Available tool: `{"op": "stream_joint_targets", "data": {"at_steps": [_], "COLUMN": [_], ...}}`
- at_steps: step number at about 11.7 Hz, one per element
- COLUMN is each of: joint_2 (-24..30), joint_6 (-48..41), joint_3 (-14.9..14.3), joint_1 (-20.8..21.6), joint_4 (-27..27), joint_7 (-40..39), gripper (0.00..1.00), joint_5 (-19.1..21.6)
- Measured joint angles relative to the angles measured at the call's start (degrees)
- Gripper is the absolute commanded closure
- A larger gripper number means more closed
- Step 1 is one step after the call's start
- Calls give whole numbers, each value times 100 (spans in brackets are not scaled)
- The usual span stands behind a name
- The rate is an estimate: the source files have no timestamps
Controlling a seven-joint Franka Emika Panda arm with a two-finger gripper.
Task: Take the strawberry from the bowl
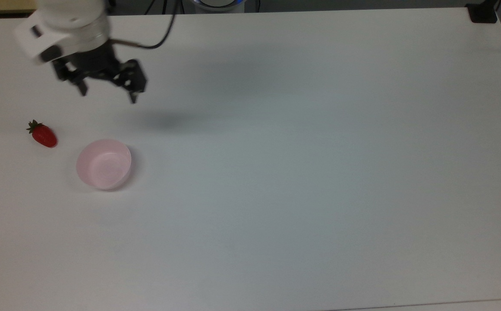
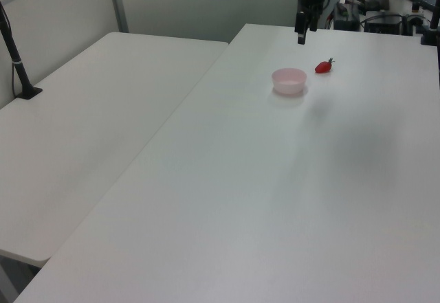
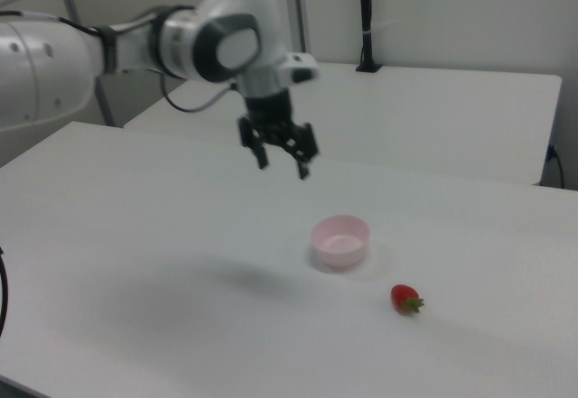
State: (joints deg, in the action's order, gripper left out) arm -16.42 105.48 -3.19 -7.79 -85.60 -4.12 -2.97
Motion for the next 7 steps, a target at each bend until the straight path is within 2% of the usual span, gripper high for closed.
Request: {"op": "stream_joint_targets", "data": {"at_steps": [3, 5, 7], "joint_2": [461, 667, 823], "joint_6": [-771, -1099, -1301], "joint_3": [2, 1, 0], "joint_1": [918, 1236, 1333], "joint_4": [-15, -25, -60], "joint_7": [1010, 1229, 1247], "gripper": [0, 0, 0], "joint_5": [-194, -205, -205]}}
